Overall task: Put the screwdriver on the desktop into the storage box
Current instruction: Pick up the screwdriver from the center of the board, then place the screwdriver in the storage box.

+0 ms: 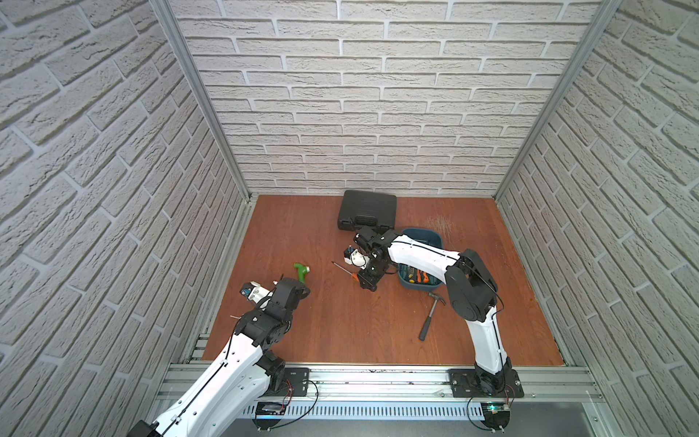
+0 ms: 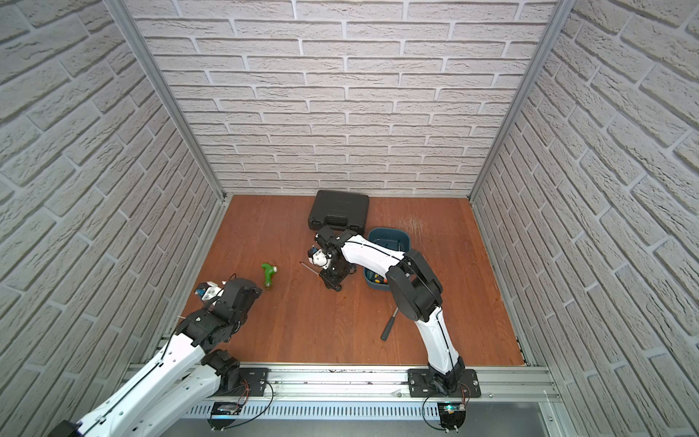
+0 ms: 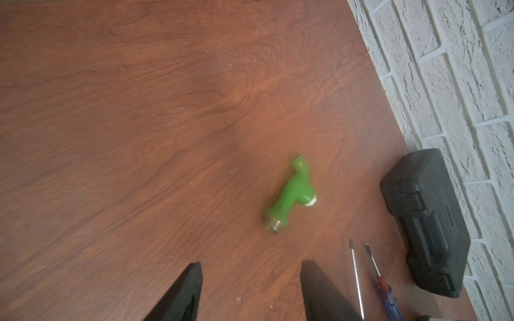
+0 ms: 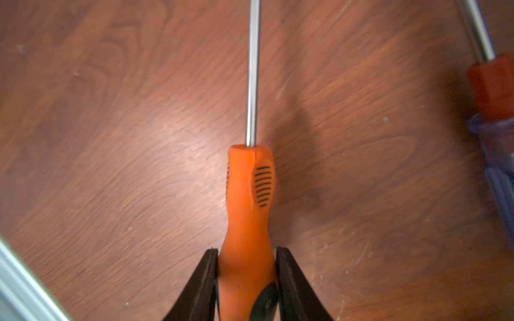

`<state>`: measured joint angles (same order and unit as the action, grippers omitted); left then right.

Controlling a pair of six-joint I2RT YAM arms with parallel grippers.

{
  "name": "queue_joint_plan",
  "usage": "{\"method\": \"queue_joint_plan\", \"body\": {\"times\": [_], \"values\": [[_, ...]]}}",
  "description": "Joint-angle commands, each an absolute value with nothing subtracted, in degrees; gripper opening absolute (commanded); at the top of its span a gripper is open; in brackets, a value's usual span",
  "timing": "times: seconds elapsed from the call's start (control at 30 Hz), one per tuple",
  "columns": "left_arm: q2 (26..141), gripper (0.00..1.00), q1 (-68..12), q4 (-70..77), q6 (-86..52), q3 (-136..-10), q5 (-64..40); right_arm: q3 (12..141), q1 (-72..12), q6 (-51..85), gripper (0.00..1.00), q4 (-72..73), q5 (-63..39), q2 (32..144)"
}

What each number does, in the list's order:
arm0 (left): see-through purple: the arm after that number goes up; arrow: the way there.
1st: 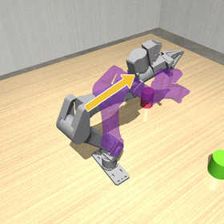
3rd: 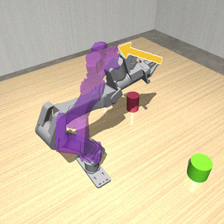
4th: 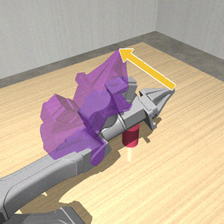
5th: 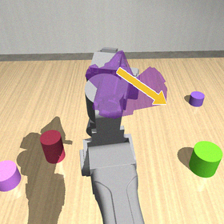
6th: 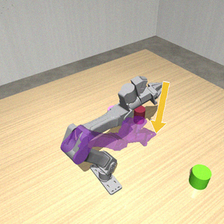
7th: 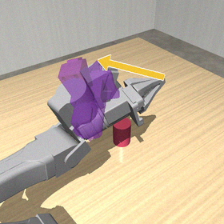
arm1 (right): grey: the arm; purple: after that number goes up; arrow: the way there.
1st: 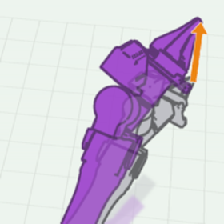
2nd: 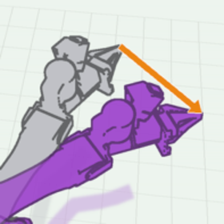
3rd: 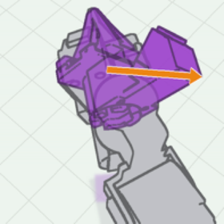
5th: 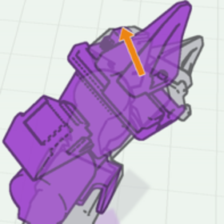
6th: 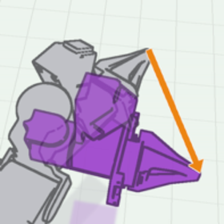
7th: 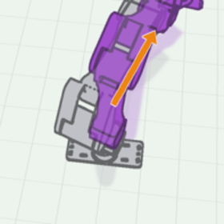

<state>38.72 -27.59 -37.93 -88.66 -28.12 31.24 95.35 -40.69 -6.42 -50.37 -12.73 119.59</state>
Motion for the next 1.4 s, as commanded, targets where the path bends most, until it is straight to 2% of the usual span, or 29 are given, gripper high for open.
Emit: {"method": "queue_joint_plan", "body": {"times": [0.0, 0.33, 0.5, 0.73, 1.37], "values": [[38.5, 0.61, -27.2, -39.3, -89.0, -28.7, 32.8, 93.3, -41.0, -6.8, 0.03, -48.4, -18.1, 112.2], [39.0, 0.61, -27.1, -39.4, -88.8, -28.9, 32.7, 82.9, -38.9, 2.1, 0.03, -41.3, -12.9, 97.7], [39.6, 0.61, -27.1, -38.2, -88.2, -28.7, 32.2, 76.9, -34.4, 13.7, 0.03, -39.7, -2.6, 90.9], [40.5, 0.61, -27.1, -36.9, -87.5, -28.7, 31.2, 66.4, -26.9, 28.7, 0.02, -37.4, 2.9, 84.1], [44.0, 0.61, -27.0, -34.1, -87.4, -28.8, 28.0, 65.8, -19.7, 30.9, 0.05, -36.4, 3.3, 96.6]]}}
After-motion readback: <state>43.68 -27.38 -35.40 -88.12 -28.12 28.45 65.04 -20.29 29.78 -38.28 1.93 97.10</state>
